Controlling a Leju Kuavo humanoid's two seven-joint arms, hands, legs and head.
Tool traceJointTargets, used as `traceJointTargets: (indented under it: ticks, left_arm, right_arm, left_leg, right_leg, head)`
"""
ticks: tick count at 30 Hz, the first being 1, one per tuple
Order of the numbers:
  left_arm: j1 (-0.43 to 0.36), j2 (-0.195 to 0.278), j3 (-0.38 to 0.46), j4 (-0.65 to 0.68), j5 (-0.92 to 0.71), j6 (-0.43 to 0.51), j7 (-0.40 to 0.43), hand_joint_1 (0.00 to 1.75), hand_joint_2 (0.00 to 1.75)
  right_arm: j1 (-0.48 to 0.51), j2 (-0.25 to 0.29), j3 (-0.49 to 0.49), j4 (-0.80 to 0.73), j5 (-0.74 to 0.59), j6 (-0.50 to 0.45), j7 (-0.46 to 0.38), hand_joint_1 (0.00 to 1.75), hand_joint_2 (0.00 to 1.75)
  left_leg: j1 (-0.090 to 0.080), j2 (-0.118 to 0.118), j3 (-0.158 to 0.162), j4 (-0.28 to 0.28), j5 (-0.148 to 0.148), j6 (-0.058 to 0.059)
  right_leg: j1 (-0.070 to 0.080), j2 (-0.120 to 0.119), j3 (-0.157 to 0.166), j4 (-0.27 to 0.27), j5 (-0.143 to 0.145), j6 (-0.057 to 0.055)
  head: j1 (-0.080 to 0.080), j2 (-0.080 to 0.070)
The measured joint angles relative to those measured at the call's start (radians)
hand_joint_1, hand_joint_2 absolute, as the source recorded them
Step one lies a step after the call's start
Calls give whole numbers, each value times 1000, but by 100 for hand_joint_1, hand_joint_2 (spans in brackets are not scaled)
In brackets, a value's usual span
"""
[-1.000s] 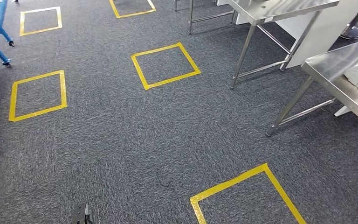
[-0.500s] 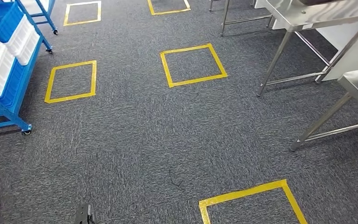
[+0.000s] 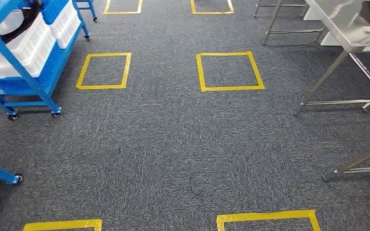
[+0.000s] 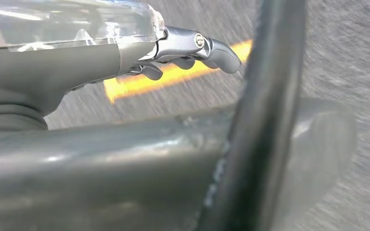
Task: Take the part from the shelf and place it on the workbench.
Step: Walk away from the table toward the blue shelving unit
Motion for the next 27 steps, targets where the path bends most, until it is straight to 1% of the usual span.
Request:
traceJointTargets:
  ticks: [1,2,3,4,5,6,7,8,9,10,11,12,13,14,15,16,17,18,19,20,21,22,23,24,25,26,27]
  left_arm:
    - [0,12,-23,2,-21,0,7,0,0]
    - [-4,22,-44,4,-37,-1,13,0,0]
    - [-8,29,-62,6,-48,-3,19,0,0]
    - [-12,35,-76,6,-54,-8,24,0,0]
    - [-14,40,-87,8,-56,-15,27,0,0]
    - [-13,44,-95,9,-55,-22,30,0,0]
    - [-11,47,-100,11,-54,-29,31,0,0]
    - [-10,50,-104,13,-52,-35,33,0,0]
    - [-10,52,-107,15,-51,-40,36,0,0]
    - [-11,55,-109,16,-50,-43,39,0,0]
    - [-13,58,-110,16,-49,-46,42,0,0]
    - [-14,60,-110,17,-49,-49,44,0,0]
    - [-12,61,-110,17,-50,-51,46,0,0]
    - [-10,62,-110,18,-51,-52,46,0,0]
    - [-8,62,-110,18,-52,-52,46,0,0]
    - [-7,63,-110,18,-50,-52,45,0,0]
    - [-9,63,-110,19,-47,-53,44,0,0]
    - [-11,63,-109,19,-42,-55,43,0,0]
    - [-12,64,-108,19,-34,-59,45,0,0]
    - [-11,64,-105,20,-27,-63,48,0,0]
    - [-8,63,-101,21,-20,-67,53,0,0]
    - [-4,62,-97,23,-14,-70,57,0,0]
    - [-1,61,-92,24,-11,-71,61,0,0]
    - [1,59,-88,25,-8,-72,64,0,0]
    - [2,57,-86,26,-7,-73,66,0,0]
    - [1,55,-83,26,-5,-75,70,0,0]
    - [0,54,-81,27,-3,-78,76,0,0]
  right_arm:
    - [1,-2,0,0,12,-1,-2,0,0]
    - [0,-4,0,0,23,-2,-4,0,0]
    - [-3,-6,0,0,33,-5,-7,0,0]
    - [-7,-6,0,0,41,-8,-10,0,0]
    - [-12,-7,0,0,48,-12,-12,0,0]
    - [-17,-8,1,0,55,-16,-15,0,0]
    - [-21,-9,1,0,60,-19,-14,0,0]
    - [-22,-11,2,0,66,-20,-13,0,0]
    - [-22,-12,3,0,71,-21,-10,0,0]
    - [-20,-14,4,0,75,-21,-6,0,0]
    - [-17,-16,4,0,78,-21,-4,0,0]
    - [-16,-17,4,0,79,-21,-2,0,0]
    - [-16,-18,4,0,80,-22,-1,0,0]
    - [-16,-19,4,0,82,-23,-2,0,0]
    - [-17,-19,4,0,82,-24,-3,0,0]
    - [-18,-19,4,0,83,-26,-4,0,0]
    - [-19,-19,4,0,83,-27,-5,0,0]
    - [-20,-19,4,0,82,-27,-5,0,0]
    - [-21,-19,4,0,82,-26,-1,0,0]
    - [-24,-19,4,0,81,-24,5,0,0]
    - [-28,-19,4,0,80,-21,13,0,0]
    - [-31,-18,4,0,80,-18,22,0,0]
    - [-33,-17,4,0,80,-16,28,0,0]
    - [-33,-17,4,0,79,-15,33,0,0]
    - [-30,-17,4,0,79,-14,37,0,0]
    - [-28,-16,3,1,78,-11,41,0,0]
    - [-26,-16,3,2,77,-8,47,0,0]
  left_leg:
    - [1,-18,-1,4,-2,-3]
    - [1,-34,-3,10,-4,-7]
    - [1,-47,-6,14,-5,-13]
    - [2,-59,-11,16,-5,-20]
    - [3,-69,-14,16,-4,-28]
    - [5,-78,-16,13,-2,-34]
    - [5,-71,-18,17,-4,-39]
    - [5,-49,-26,34,-16,-44]
    - [4,-19,-43,72,-39,-48]
    - [5,14,-69,127,-70,-52]
    - [6,33,-102,195,-103,-56]
    - [8,41,-131,255,-126,-59]
    - [9,45,-147,288,-132,-61]
    - [11,48,-145,285,-120,-62]
    - [11,53,-122,242,-92,-61]
    - [11,68,-85,173,-57,-59]
    - [7,88,-49,104,-31,-54]
    - [4,103,-22,53,-15,-48]
    - [0,113,-9,25,-9,-41]
    - [-4,112,-8,18,-11,-35]
    - [-4,100,-8,15,-9,-29]
    - [-3,91,-5,9,-7,-23]
    - [0,82,-1,3,-3,-17]
    - [3,72,3,-3,0,-11]
    - [4,62,5,-6,3,-6]
    - [4,51,3,-6,3,-3]
    - [3,39,1,-6,3,-1]
  right_leg:
    - [-2,18,26,-64,38,-3]
    - [-4,43,48,-122,64,-5]
    - [-4,63,63,-160,76,-7]
    - [-3,75,70,-176,75,-9]
    - [-1,75,71,-180,73,-11]
    - [-1,64,73,-182,75,-16]
    - [-2,53,76,-187,78,-23]
    - [-3,40,80,-193,80,-30]
    - [-4,25,83,-198,82,-36]
    - [-1,10,85,-200,82,-40]
    - [2,-5,85,-200,80,-43]
    - [5,-20,85,-200,79,-45]
    - [6,-34,86,-200,77,-45]
    - [7,-48,87,-199,75,-45]
    - [8,-60,90,-199,72,-44]
    - [8,-72,94,-199,70,-42]
    - [11,-83,98,-198,66,-38]
    - [13,-93,101,-197,62,-33]
    - [15,-101,104,-197,60,-28]
    - [16,-109,107,-198,58,-24]
    - [16,-117,110,-200,57,-19]
    - [14,-117,115,-199,53,-13]
    - [12,-102,113,-188,42,-8]
    - [11,-77,102,-159,21,-4]
    - [8,-47,78,-109,-8,-1]
    - [8,-23,43,-42,-42,0]
    - [7,-12,8,22,-67,0]
  head:
    - [0,0]
    - [0,0]
    - [0,0]
    - [0,0]
    - [0,0]
    - [0,0]
    - [0,0]
    - [0,0]
    - [0,0]
    - [0,0]
    - [0,0]
    - [-1,0]
    - [0,0]
    - [-1,0]
    - [-1,0]
    - [-1,0]
    - [-1,0]
    - [-1,0]
    - [0,0]
    - [0,0]
    - [0,0]
    - [0,0]
    - [0,0]
    - [0,0]
    - [0,0]
    - [0,0]
    - [0,0]
